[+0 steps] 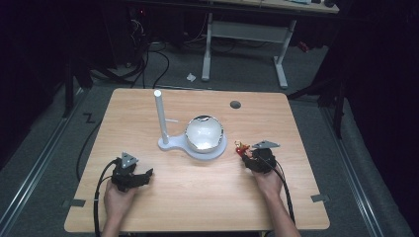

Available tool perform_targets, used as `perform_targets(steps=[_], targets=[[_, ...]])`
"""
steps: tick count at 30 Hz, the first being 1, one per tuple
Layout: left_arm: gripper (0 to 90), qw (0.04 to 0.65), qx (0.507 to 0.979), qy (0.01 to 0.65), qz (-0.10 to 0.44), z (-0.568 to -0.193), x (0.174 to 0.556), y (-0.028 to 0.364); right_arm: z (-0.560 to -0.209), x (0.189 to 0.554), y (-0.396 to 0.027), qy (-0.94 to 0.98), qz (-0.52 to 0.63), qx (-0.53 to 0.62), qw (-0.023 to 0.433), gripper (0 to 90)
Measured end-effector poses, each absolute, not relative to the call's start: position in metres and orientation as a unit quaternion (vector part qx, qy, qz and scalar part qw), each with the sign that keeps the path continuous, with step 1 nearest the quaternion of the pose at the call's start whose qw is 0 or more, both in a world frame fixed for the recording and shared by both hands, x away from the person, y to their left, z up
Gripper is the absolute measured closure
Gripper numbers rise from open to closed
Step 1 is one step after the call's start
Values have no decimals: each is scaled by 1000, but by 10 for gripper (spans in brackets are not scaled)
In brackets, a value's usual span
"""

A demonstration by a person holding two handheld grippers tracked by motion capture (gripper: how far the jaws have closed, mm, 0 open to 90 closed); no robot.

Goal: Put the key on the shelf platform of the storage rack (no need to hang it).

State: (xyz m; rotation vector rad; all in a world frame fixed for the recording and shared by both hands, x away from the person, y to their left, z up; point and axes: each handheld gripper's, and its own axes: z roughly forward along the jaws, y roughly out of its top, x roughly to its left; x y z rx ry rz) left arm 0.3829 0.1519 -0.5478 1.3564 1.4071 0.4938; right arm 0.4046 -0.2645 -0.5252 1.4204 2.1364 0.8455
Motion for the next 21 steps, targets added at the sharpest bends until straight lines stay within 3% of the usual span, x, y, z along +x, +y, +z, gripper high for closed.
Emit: perform_targets(steps=[3, 5, 21], targets=[[242, 534, 569, 590, 207, -548, 383, 152, -525, 405, -265, 772, 308, 512, 216, 558], [242, 534, 569, 590, 207, -548, 383, 152, -524, 404, -265, 772, 314, 509, 216, 615], [241, 534, 569, 590, 207, -548, 383, 152, -512, 398, -267, 769, 345, 489, 226, 627]])
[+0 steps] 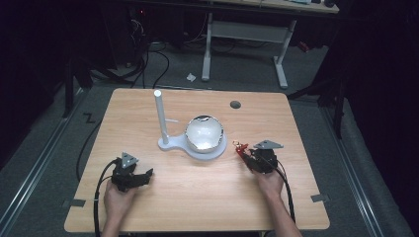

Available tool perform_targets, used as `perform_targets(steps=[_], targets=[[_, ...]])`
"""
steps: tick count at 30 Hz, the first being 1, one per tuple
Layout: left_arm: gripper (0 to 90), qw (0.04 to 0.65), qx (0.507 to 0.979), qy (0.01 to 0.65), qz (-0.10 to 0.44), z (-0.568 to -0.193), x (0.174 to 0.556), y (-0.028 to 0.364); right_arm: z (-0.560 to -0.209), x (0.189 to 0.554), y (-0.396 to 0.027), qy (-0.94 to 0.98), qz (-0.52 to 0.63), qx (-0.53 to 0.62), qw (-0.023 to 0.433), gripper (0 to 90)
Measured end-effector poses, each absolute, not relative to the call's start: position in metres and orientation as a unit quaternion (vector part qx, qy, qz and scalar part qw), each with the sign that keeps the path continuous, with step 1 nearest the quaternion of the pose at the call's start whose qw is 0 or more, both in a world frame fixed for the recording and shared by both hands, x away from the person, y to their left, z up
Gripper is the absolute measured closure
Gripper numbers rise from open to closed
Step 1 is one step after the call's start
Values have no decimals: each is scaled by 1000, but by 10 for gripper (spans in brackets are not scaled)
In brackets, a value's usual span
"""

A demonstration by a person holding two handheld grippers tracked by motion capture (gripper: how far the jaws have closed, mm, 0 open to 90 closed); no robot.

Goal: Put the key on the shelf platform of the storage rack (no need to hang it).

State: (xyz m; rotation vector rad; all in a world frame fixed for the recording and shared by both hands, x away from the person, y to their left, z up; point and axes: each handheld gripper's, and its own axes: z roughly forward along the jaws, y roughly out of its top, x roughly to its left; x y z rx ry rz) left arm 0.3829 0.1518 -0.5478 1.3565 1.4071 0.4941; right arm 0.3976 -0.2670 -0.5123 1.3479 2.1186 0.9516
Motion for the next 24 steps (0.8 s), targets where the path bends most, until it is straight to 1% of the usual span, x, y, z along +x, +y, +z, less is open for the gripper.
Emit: perform_targets(steps=[4, 10, 16, 24], targets=[[241, 534, 569, 590, 207, -548, 383, 152, -505, 394, -272, 765, 353, 490, 224, 629], [241, 534, 569, 590, 207, -548, 383, 152, -485, 389, -276, 759, 375, 476, 237, 631], [241, 534, 569, 590, 207, -548, 383, 152, -471, 383, -280, 753, 394, 470, 239, 632], [241, 534, 569, 590, 207, -548, 383, 152, -454, 376, -286, 745, 413, 469, 232, 632]])
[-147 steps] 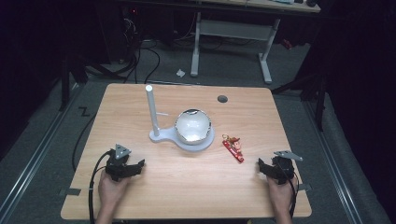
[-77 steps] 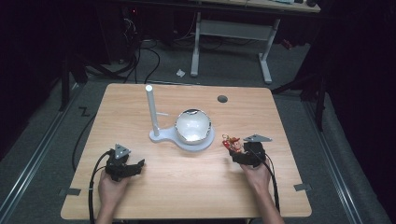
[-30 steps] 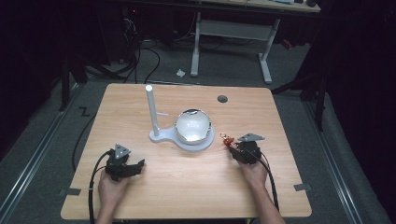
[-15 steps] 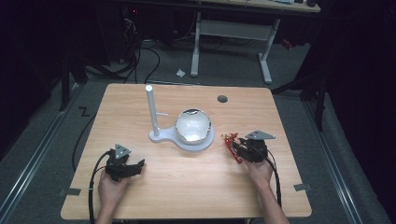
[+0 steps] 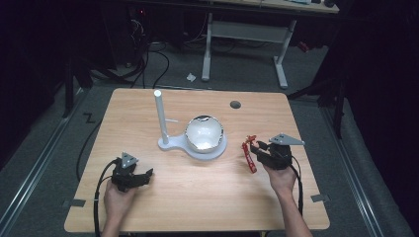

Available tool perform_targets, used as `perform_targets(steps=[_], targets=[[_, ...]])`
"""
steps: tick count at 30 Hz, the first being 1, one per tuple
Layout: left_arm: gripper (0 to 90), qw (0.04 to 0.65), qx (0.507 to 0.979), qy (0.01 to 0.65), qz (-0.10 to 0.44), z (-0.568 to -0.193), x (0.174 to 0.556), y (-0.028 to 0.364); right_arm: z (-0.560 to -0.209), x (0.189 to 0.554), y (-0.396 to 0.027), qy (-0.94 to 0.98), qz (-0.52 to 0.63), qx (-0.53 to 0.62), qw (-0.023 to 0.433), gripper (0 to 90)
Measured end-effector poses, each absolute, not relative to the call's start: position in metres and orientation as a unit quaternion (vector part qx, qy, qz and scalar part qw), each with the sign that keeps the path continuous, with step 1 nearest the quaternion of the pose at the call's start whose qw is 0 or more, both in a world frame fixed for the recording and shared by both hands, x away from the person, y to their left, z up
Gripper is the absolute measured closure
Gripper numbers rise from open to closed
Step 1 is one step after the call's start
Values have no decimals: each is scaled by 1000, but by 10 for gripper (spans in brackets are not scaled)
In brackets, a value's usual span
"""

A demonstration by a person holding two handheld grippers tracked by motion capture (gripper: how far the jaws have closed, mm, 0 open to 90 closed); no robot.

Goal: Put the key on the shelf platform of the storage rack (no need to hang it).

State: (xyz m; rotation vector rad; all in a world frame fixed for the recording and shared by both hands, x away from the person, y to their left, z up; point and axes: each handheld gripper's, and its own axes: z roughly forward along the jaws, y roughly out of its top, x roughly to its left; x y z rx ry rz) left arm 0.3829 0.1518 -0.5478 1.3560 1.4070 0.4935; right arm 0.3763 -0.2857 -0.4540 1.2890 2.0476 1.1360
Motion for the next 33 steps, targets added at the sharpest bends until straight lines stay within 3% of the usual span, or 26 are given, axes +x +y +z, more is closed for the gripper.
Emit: perform_targets(steps=[33], targets=[[241, 533, 570, 590, 207, -548, 383, 152, -385, 356, -277, 746, 481, 410, 209, 634]])
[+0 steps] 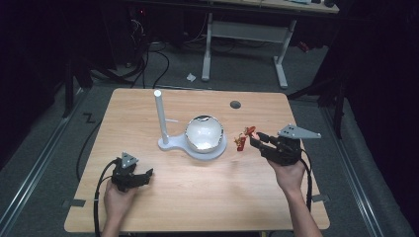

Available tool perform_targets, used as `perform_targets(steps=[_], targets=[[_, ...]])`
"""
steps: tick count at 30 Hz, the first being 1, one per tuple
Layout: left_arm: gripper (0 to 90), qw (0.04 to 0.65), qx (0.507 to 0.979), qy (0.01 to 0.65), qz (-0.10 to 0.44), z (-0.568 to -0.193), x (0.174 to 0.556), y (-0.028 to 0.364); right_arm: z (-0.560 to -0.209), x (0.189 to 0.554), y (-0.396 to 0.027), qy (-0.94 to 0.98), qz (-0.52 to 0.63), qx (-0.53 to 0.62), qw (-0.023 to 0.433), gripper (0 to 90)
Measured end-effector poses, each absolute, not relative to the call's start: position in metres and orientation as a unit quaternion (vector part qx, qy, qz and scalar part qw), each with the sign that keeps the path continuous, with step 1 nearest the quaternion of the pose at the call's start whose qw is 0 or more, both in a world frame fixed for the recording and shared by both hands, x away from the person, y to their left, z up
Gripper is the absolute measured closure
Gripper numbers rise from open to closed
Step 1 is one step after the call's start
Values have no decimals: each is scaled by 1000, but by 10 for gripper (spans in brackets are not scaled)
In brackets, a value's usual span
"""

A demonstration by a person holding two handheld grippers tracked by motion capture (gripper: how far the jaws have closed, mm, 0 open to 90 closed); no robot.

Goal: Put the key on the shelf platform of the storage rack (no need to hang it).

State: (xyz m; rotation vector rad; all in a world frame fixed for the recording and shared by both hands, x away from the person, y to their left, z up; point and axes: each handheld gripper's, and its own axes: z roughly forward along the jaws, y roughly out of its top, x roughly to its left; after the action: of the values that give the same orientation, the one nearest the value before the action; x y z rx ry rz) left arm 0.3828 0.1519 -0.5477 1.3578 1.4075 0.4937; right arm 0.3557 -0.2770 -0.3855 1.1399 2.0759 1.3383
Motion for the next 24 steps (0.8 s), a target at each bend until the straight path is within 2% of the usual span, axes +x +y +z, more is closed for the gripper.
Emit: perform_targets(steps=[24], targets=[[241, 534, 569, 590, 207, -548, 383, 152, -347, 371, -235, 765, 504, 353, 193, 636]])
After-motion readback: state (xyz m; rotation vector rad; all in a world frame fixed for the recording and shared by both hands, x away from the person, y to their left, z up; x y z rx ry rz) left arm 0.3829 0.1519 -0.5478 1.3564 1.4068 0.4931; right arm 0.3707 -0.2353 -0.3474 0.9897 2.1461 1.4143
